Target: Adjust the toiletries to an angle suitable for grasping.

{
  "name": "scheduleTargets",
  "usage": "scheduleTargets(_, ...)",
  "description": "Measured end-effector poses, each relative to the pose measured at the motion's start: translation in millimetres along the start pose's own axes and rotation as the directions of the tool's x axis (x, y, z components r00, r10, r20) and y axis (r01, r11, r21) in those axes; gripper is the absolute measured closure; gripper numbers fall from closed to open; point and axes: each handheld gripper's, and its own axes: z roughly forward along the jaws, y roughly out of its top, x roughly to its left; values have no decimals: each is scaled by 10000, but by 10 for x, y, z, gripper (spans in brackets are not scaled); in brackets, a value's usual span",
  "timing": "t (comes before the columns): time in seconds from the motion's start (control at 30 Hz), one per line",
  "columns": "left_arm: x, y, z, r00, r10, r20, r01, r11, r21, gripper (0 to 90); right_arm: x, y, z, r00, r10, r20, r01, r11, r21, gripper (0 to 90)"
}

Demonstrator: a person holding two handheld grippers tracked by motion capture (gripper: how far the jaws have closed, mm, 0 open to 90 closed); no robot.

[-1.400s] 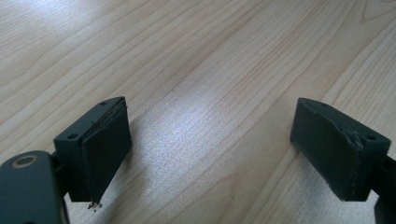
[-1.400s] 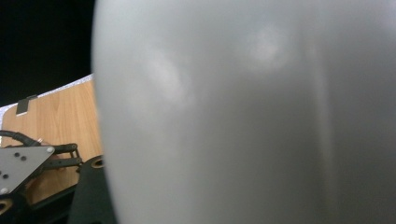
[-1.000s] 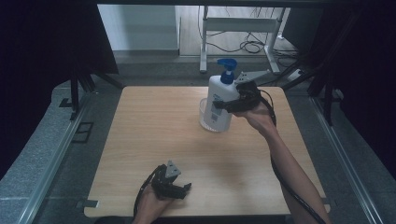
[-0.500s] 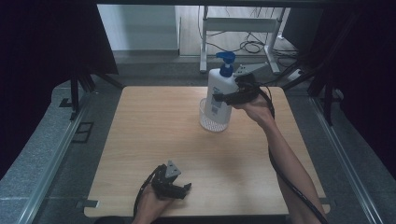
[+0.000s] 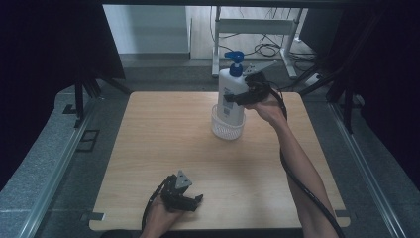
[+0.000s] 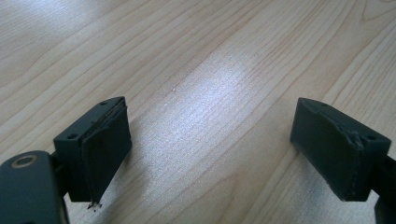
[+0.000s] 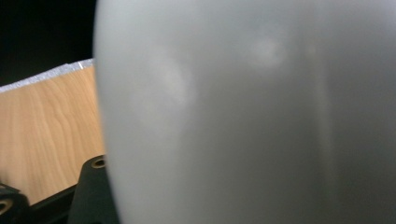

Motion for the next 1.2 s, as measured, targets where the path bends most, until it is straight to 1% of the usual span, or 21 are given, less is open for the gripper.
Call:
scheduleTargets(0.27, 0, 1, 1, 10000, 4, 5, -4, 10000, -3, 116, -141, -61, 130, 9999, 55, 90, -56, 9999, 134, 372)
scheduleTargets(0.4, 0, 1, 2, 10000, 10, 2, -10, 10000, -8, 116, -180, -86, 195, 9999, 90, 61, -91, 9998, 178, 372)
scheduleTargets(0.5, 0, 1, 2, 10000, 10, 3, -10, 10000, -8, 116, -191, -115, 243, 10000, 86, 27, -87, 9998, 201, 372)
scheduleTargets(0.63, 0, 1, 2, 10000, 9, 5, -9, 10000, -10, 116, -203, -179, 320, 10000, 57, 61, -60, 9992, 397, 372)
scheduleTargets(0.83, -3, 1, 1, 10000, -22, 12, 22, 10000, 0, 116, -221, -293, 417, 9998, 183, 94, -188, 9978, 631, 372)
scheduleTargets(1.2, -1, 1, 0, 10000, 4, 18, -5, 10000, 19, 116, -225, -443, 565, 9998, 178, 119, -186, 9967, 785, 372)
